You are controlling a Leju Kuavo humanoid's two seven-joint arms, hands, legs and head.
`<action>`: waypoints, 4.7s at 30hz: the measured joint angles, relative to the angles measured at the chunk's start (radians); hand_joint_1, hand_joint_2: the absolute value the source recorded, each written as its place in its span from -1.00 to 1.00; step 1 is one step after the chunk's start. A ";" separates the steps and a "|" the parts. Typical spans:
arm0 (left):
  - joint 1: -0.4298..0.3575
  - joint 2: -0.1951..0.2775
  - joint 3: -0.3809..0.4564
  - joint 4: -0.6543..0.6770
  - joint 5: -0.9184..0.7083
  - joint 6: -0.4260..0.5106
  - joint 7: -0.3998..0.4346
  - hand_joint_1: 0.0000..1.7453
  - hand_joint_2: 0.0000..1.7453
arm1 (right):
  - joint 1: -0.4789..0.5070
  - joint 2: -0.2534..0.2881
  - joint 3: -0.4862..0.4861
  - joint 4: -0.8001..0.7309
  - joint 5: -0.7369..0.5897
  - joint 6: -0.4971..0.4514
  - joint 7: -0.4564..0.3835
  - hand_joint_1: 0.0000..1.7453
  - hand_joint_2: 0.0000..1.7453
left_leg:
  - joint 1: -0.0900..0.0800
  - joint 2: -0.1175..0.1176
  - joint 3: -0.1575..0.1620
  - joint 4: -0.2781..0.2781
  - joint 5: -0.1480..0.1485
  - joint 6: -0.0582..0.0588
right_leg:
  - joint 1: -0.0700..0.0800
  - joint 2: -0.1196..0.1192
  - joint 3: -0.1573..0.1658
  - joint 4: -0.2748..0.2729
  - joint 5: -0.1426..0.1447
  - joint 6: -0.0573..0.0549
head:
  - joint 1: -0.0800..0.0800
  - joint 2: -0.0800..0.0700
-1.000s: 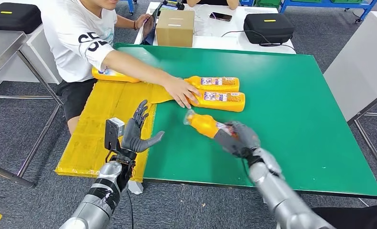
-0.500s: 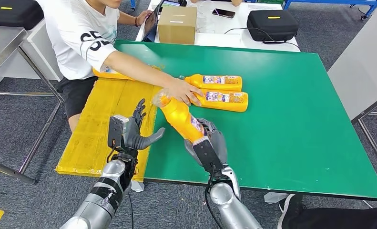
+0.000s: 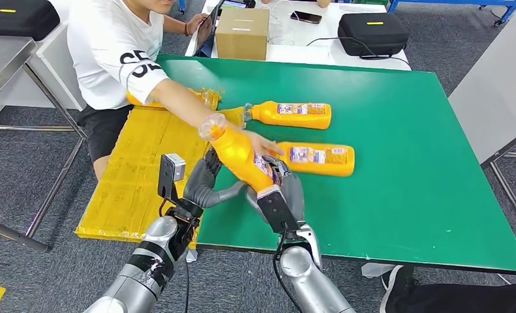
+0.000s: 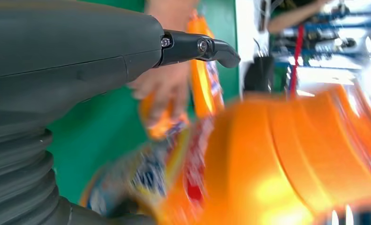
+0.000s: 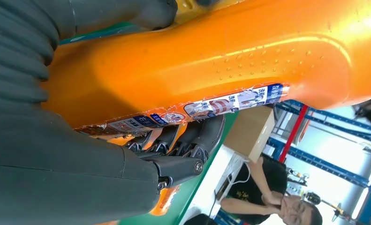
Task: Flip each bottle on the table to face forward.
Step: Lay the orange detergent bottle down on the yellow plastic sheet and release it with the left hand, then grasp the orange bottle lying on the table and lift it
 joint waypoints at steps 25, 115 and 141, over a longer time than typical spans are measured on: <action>0.030 0.002 -0.056 -0.089 -0.026 0.094 0.002 -0.38 1.00 | -0.067 0.043 0.090 0.092 0.058 0.050 0.047 1.00 1.00 | 0.000 0.000 -0.002 0.000 0.000 0.000 | 0.000 0.000 -0.002 0.000 0.000 0.000 | 0.000 0.000; -0.216 0.352 -0.066 0.462 -1.024 0.634 -0.068 -1.00 1.00 | -0.053 0.012 -0.066 -0.036 -0.194 0.106 -0.061 -1.00 1.00 | 0.001 -0.002 -0.002 0.000 0.003 -0.002 | 0.000 -0.001 -0.003 0.002 0.001 0.000 | 0.001 0.000; 0.054 0.239 0.173 -0.033 -0.375 0.402 -0.242 -1.00 1.00 | -0.010 -0.040 -0.005 0.044 0.154 -0.027 0.135 -1.00 1.00 | 0.001 -0.001 -0.004 0.000 0.003 -0.002 | 0.000 -0.001 -0.005 0.002 0.000 0.000 | 0.000 0.000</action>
